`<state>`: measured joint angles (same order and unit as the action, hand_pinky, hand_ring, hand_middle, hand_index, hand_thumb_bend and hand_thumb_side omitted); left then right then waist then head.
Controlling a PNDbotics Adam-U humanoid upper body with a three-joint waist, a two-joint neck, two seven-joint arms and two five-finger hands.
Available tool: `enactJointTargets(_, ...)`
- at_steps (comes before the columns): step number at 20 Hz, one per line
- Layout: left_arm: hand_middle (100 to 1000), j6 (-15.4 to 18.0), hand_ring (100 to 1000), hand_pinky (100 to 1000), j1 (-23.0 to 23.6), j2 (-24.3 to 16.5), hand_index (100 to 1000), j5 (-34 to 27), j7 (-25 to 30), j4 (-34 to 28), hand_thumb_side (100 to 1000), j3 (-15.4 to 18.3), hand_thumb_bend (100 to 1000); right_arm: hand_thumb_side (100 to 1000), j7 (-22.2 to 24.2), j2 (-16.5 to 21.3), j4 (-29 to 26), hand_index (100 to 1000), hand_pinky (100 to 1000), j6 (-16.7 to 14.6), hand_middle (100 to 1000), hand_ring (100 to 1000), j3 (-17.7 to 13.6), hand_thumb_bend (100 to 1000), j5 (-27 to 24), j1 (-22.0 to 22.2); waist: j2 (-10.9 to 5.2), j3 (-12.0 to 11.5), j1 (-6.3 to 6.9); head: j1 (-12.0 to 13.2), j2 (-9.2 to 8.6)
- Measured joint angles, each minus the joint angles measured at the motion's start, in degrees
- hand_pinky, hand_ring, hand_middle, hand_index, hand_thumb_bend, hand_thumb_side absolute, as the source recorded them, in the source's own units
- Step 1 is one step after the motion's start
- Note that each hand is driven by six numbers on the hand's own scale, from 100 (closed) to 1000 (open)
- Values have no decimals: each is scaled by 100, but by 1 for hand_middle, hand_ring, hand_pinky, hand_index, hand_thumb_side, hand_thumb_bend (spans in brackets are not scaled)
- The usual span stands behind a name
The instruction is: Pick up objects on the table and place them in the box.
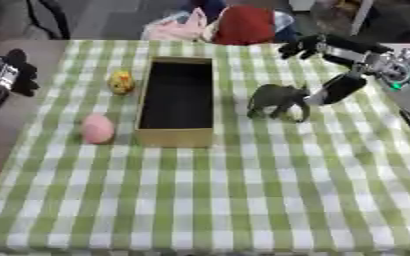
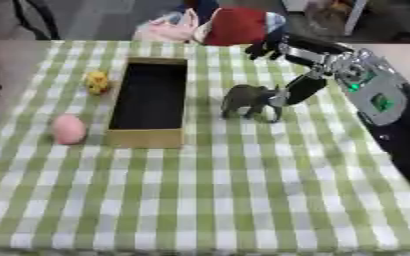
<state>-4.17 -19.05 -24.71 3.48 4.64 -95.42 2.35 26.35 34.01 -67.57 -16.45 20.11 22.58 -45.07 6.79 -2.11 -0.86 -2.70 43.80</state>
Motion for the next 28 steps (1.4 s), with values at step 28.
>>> enactJointTargets(28,536,13,569,581,-29,57,622,-20,81,0,806,-37,281,102,-575,-892,1963,829,769,-414,687,789,-506,408,1733,-336,9,-154,40,-102,2)
